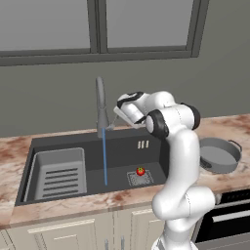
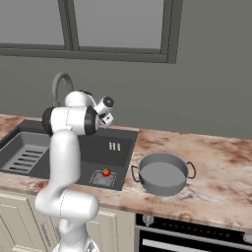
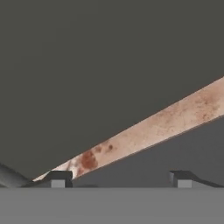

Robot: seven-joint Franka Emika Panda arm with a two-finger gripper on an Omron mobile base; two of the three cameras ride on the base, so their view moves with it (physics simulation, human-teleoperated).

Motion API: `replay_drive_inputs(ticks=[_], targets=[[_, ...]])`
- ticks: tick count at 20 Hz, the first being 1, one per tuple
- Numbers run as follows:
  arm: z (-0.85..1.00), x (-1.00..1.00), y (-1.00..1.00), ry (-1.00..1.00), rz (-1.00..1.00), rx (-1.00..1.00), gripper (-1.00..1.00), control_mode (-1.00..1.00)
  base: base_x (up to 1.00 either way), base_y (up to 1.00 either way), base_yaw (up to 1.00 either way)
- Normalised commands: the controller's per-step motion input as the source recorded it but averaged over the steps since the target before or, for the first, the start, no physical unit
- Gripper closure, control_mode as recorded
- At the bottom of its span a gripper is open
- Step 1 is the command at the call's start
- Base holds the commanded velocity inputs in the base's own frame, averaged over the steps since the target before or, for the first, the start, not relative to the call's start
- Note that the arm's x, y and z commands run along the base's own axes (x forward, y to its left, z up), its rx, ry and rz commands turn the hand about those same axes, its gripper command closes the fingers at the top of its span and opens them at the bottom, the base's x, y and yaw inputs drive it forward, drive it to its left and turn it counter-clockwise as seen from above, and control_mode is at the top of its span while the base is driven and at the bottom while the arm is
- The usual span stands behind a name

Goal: Dump the tomato from the pot into the sink. Then turn on the water and wash the tomato. Then turn off the water and put the tomato back in the pot.

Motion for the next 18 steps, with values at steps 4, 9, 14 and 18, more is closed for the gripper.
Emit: replay_drive_inputs(ticks=[4, 9, 14, 18], targets=[[0.0, 0.21, 0.3, 0.0, 0.0, 0.0, -1.0, -1.0, 0.0, 0.0, 0.0], [0.0, 0.15, 0.36, 0.0, 0.0, 0.0, -1.0, -1.0, 0.0, 0.0, 0.0], [0.0, 0.18, 0.5, 0.0, 0.0, 0.0, -1.0, -1.0, 0.0, 0.0, 0.0], [0.0, 0.21, 0.58, -0.01, 0.01, 0.01, -1.0, -1.0, 0.0, 0.0, 0.0]])
